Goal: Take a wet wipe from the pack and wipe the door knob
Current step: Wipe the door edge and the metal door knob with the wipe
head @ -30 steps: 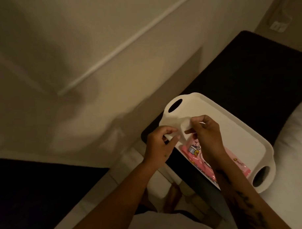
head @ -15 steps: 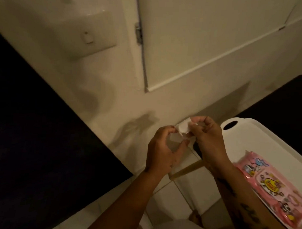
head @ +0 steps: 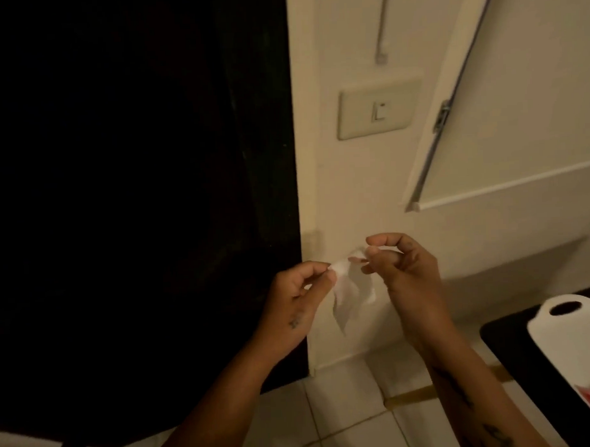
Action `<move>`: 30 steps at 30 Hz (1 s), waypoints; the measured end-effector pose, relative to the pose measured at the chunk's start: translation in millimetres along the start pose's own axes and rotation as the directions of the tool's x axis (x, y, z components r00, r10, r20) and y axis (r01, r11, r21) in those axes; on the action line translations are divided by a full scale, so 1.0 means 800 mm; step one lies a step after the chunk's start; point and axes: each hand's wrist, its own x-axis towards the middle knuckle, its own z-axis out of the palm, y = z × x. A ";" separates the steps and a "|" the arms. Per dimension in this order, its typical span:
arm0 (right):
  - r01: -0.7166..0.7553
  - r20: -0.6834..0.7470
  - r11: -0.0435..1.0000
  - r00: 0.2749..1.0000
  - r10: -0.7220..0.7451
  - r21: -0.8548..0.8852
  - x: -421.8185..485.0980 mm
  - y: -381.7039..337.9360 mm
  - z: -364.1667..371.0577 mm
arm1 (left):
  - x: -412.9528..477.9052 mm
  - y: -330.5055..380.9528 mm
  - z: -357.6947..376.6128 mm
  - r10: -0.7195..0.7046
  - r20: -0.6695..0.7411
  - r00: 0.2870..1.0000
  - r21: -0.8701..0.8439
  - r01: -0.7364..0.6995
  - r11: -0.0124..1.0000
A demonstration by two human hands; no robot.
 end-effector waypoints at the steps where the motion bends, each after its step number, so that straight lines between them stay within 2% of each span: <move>1: 0.040 0.035 0.999 0.999 -0.040 -0.008 0.000 -0.008 0.009 | 0.000 0.013 -0.013 -0.004 0.018 1.000 -0.013 0.004 1.000; 5: 0.190 0.175 0.977 0.969 -0.172 -0.095 0.007 -0.051 0.034 | 0.005 0.071 -0.057 0.014 0.068 0.998 -0.057 -0.010 0.998; 7: 0.191 0.270 0.976 0.950 -0.156 -0.108 0.015 -0.075 0.042 | 0.008 0.104 -0.073 0.026 0.076 0.997 -0.083 -0.020 0.996; 10: 0.133 0.424 0.991 0.897 -0.129 0.020 0.026 -0.109 0.055 | 0.010 0.149 -0.094 0.063 0.047 0.997 -0.119 -0.057 0.991; 13: 0.183 0.397 0.978 0.894 -0.207 0.097 0.038 -0.141 0.068 | 0.015 0.180 -0.106 0.081 -0.052 0.995 -0.210 -0.090 0.973; 15: 0.227 0.344 0.969 0.906 -0.247 0.099 0.045 -0.161 0.079 | 0.022 0.190 -0.112 -0.009 -0.149 0.989 -0.361 -0.046 0.931; 17: 0.279 0.274 0.959 0.919 -0.284 0.056 0.053 -0.181 0.090 | 0.031 0.199 -0.113 -0.137 -0.111 0.984 -0.554 0.053 0.831; 18: 0.312 0.235 0.950 0.922 -0.308 0.023 0.058 -0.190 0.095 | 0.032 0.207 -0.112 -0.173 -0.075 0.982 -0.590 0.096 0.801; 20: 0.391 0.191 0.920 0.906 -0.379 -0.031 0.067 -0.212 0.105 | 0.036 0.217 -0.112 -0.168 -0.150 0.974 -0.523 0.066 0.850; 23: 0.501 0.160 0.865 0.857 -0.491 -0.028 0.082 -0.246 0.115 | 0.046 0.244 -0.116 -0.040 -0.367 0.929 -0.352 -0.099 0.931; 26: 0.563 0.100 0.827 0.822 -0.560 0.007 0.103 -0.281 0.123 | 0.065 0.291 -0.124 0.178 -0.529 0.830 -0.168 -0.308 0.936; 28: 0.594 0.050 0.804 0.803 -0.595 0.025 0.118 -0.302 0.128 | 0.083 0.319 -0.130 0.339 -0.563 0.754 -0.009 -0.415 0.910; 30: 0.601 0.033 0.798 0.798 -0.602 0.042 0.134 -0.317 0.136 | 0.102 0.338 -0.136 0.480 -0.571 0.666 0.198 -0.456 0.868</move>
